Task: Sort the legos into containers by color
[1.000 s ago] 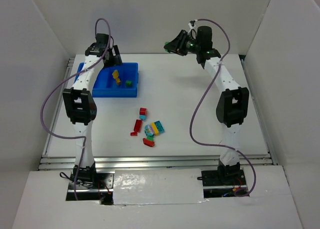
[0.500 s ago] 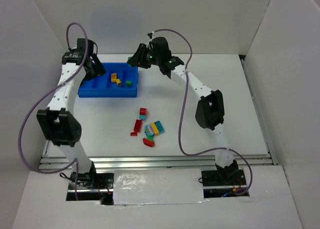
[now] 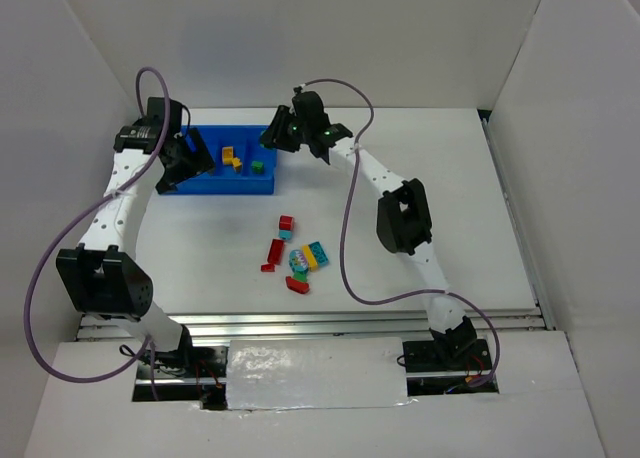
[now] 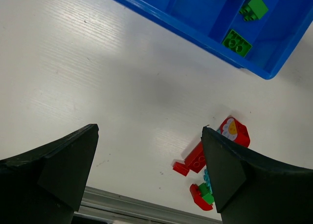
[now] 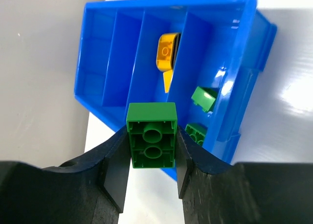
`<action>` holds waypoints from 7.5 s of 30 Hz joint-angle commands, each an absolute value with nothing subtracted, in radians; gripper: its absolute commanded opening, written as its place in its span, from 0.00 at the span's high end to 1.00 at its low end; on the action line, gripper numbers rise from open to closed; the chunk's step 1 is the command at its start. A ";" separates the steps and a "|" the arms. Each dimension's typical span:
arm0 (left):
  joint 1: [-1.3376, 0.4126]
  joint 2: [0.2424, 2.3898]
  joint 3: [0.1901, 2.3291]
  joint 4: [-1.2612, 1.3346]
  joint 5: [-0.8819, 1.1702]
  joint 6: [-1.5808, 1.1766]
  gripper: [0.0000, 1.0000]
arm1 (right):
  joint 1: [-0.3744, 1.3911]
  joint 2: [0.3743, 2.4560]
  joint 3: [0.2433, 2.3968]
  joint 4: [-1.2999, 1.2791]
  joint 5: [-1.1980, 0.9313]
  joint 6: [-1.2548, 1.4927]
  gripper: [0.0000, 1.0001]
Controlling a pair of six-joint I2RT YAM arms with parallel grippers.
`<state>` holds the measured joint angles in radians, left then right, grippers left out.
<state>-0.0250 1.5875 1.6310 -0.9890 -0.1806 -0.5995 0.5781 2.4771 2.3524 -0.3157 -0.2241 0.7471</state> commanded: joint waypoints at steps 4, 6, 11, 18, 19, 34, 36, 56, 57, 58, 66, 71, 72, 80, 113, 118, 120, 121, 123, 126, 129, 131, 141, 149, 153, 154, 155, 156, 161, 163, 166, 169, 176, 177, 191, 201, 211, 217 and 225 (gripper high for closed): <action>-0.026 1.612 1.657 -0.969 -0.126 -0.569 0.01 | 0.600 2.476 2.427 -0.321 -0.270 0.747 0.56; -0.028 1.618 1.670 -0.974 -0.127 -0.568 0.01 | 0.600 2.471 2.421 -0.325 -0.281 0.746 0.45; -0.028 1.626 1.680 -0.969 -0.118 -0.566 0.00 | 0.594 2.459 2.428 -0.325 -0.291 0.735 0.16; -0.035 1.628 1.660 -0.956 -0.058 -0.554 0.00 | 0.569 2.332 2.363 -0.339 -0.273 0.694 0.00; -0.043 1.634 1.646 -0.954 -0.048 -0.551 0.00 | 0.568 2.292 2.291 -0.345 -0.249 0.678 0.00; -0.181 1.704 1.709 -0.997 -0.086 -0.585 0.01 | 0.679 1.800 1.670 -0.950 0.075 0.396 0.00; -0.179 1.713 1.709 -0.985 -0.072 -0.574 0.01 | 0.687 1.735 1.553 -0.896 0.033 0.385 0.02; -0.190 1.741 1.608 -0.968 0.024 -0.558 0.01 | 0.770 1.810 1.457 -0.752 0.005 0.330 0.21; -0.193 1.733 1.583 -0.956 0.035 -0.558 0.00 | 0.772 1.810 1.459 -0.752 -0.009 0.331 0.21; -0.201 1.726 1.559 -0.947 0.037 -0.558 0.01 | 0.770 1.810 1.462 -0.752 -0.023 0.331 0.21; -0.280 1.695 1.431 -0.894 0.119 -0.502 0.01 | 0.770 1.796 1.462 -0.739 -0.017 0.373 0.23; -0.400 1.720 1.407 -0.878 0.092 -0.468 0.04 | 0.753 1.753 1.456 -0.744 0.098 0.460 0.22; -0.437 1.720 1.398 -0.871 0.080 -0.468 0.04 | 0.746 1.728 1.450 -0.744 0.127 0.497 0.22; -0.514 1.802 1.341 -0.775 0.006 -0.456 0.21 | 0.692 1.554 1.338 -0.707 0.144 0.551 0.21; -0.399 1.821 1.827 -1.046 -0.299 -0.409 1.00 | 0.634 1.592 1.430 -0.709 0.127 0.466 0.20; -0.236 1.960 2.081 -1.049 -0.459 -0.485 1.00 | 0.609 1.598 1.457 -0.718 0.074 0.440 0.21; -0.161 2.050 2.186 -1.023 -0.459 -0.483 1.00 | 0.601 1.591 1.453 -0.716 0.040 0.440 0.21; -0.123 2.071 2.192 -0.952 -0.453 -0.460 1.00 | 0.600 1.585 1.450 -0.715 0.026 0.440 0.21; -0.088 2.123 2.190 -0.888 -0.439 -0.437 1.00 | 0.597 1.572 1.442 -0.706 0.005 0.436 0.21; -0.026 2.186 2.201 -0.804 -0.428 -0.423 1.00 | 0.594 1.565 1.437 -0.703 0.005 0.434 0.21; 0.026 2.232 2.207 -0.741 -0.374 -0.397 0.96 | 0.586 1.549 1.425 -0.693 0.006 0.426 0.21; 0.037 2.246 2.203 -0.694 -0.336 -0.384 0.93 | 0.581 1.548 1.422 -0.692 -0.018 0.425 0.21; 0.040 2.318 2.230 -0.641 -0.278 -0.368 0.26 | 0.575 1.603 1.476 -0.716 -0.061 0.405 0.20; 0.040 2.244 2.232 -0.699 -0.325 -0.400 0.01 | 0.592 1.677 1.520 -0.706 -0.297 0.255 0.19; 0.037 2.169 2.220 -0.820 -0.315 -0.518 0.01 | 0.684 1.692 1.511 -0.721 -0.353 0.144 0.18; 0.032 2.131 2.186 -0.860 -0.287 -0.534 0.00 | 0.710 1.692 1.496 -0.726 -0.335 0.126 0.17; 0.025 2.112 2.168 -0.880 -0.285 -0.551 0.01 | 0.735 1.690 1.483 -0.727 -0.315 0.092 0.16; 0.008 2.091 2.123 -0.900 -0.290 -0.551 0.00 | 0.759 1.687 1.470 -0.729 -0.298 0.077 0.16; -0.029 1.887 1.915 -0.954 -0.331 -0.589 0.00 | 0.885 1.716 1.445 -0.762 -0.212 0.049 0.15; -0.031 1.789 1.821 -0.936 -0.331 -0.595 0.01 | 0.903 1.730 1.450 -0.767 -0.189 0.043 0.16; -0.029 1.705 1.764 -0.931 -0.315 -0.595 0.01 | 0.945 1.769 1.456 -0.762 -0.123 0.063 0.18; -0.029 1.669 1.759 -0.954 -0.288 -0.583 0.01 | 0.982 1.837 1.457 -0.773 -0.071 0.084 0.22; -0.029 1.609 1.690 -0.928 -0.226 -0.555 0.01 | 1.015 1.874 1.388 -0.683 -0.035 0.071 0.22; -0.029 1.609 1.689 -0.930 -0.219 -0.552 0.00 | 1.014 1.882 1.393 -0.680 -0.038 0.068 0.22; -0.029 1.598 1.661 -0.914 -0.195 -0.529 0.01 | 1.020 1.976 1.425 -0.620 -0.092 0.066 0.28; -0.029 1.618 1.707 -0.931 -0.167 -0.523 0.01 | 1.019 1.905 1.407 -0.621 -0.117 0.075 0.93; -0.032 1.690 1.787 -0.867 0.357 -0.479 0.01 | 0.838 1.643 1.478 -0.644 -0.150 0.325 1.00; -0.086 1.695 1.721 -0.577 0.797 -0.695 0.01 | 0.710 1.703 1.684 -0.661 -0.192 0.393 1.00; -0.218 1.770 1.753 -0.381 0.882 -0.844 0.02 | 0.649 1.759 1.822 -0.687 -0.235 0.400 1.00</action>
<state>-0.1844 1.7306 1.7100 -0.4534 0.7902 -0.7906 0.6586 1.7508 1.7691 -0.6735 -0.2047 0.3794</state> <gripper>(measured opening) 0.981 0.544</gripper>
